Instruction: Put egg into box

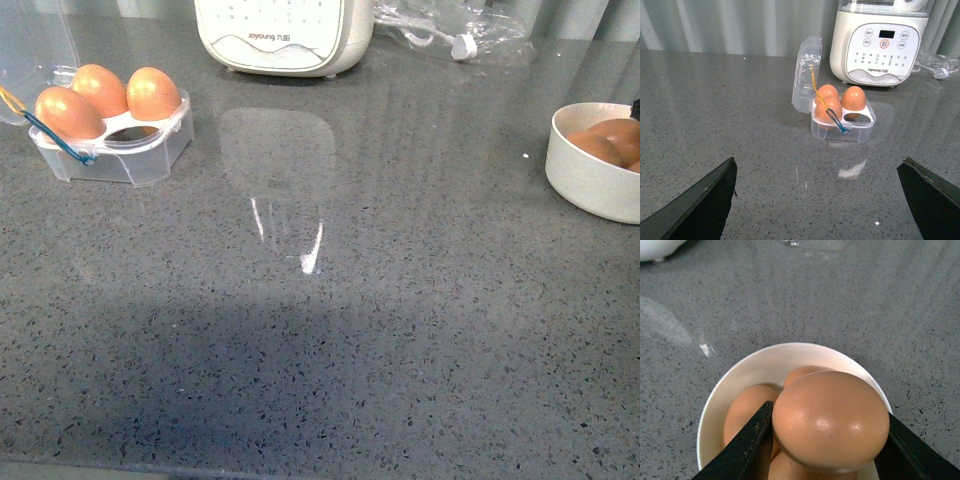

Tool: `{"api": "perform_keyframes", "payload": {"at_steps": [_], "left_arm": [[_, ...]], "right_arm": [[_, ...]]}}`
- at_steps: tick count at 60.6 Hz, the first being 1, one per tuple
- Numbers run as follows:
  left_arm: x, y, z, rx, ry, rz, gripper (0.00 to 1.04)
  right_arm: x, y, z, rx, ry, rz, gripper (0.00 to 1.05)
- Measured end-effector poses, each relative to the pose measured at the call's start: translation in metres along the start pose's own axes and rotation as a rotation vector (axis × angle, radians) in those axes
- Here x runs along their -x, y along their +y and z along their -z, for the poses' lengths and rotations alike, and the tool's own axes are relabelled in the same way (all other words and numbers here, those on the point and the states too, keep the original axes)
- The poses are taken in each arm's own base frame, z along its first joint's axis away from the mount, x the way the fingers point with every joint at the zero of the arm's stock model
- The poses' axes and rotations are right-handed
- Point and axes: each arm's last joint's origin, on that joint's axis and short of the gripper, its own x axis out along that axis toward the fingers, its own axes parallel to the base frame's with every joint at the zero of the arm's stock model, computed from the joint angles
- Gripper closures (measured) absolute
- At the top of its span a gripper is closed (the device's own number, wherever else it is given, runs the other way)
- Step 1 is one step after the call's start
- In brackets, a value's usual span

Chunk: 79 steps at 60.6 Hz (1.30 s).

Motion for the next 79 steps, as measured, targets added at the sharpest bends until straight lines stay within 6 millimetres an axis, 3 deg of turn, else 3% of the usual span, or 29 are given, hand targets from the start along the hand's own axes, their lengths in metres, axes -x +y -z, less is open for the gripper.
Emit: {"api": "perform_keyframes", "payload": {"at_steps": [8, 22, 29, 34, 44, 52, 79], "left_arm": [[0.0, 0.0, 0.0, 0.0, 0.0, 0.0, 0.07], [0.0, 0.0, 0.0, 0.0, 0.0, 0.0, 0.07], [0.0, 0.0, 0.0, 0.0, 0.0, 0.0, 0.07], [0.0, 0.0, 0.0, 0.0, 0.0, 0.0, 0.07], [0.0, 0.0, 0.0, 0.0, 0.0, 0.0, 0.07], [0.0, 0.0, 0.0, 0.0, 0.0, 0.0, 0.07], [0.0, 0.0, 0.0, 0.0, 0.0, 0.0, 0.07]], "right_arm": [[0.011, 0.009, -0.012, 0.027, -0.046, -0.021, 0.57], [0.012, 0.034, -0.039, 0.065, -0.151, -0.096, 0.57], [0.008, 0.062, -0.058, 0.093, -0.225, -0.203, 0.57], [0.004, 0.097, -0.068, 0.147, -0.259, -0.322, 0.57], [0.005, 0.153, -0.066, 0.329, -0.276, -0.527, 0.57], [0.005, 0.185, -0.058, 0.451, -0.26, -0.668, 0.57], [-0.028, 0.215, -0.057, 0.47, -0.218, -0.751, 0.57]]}}
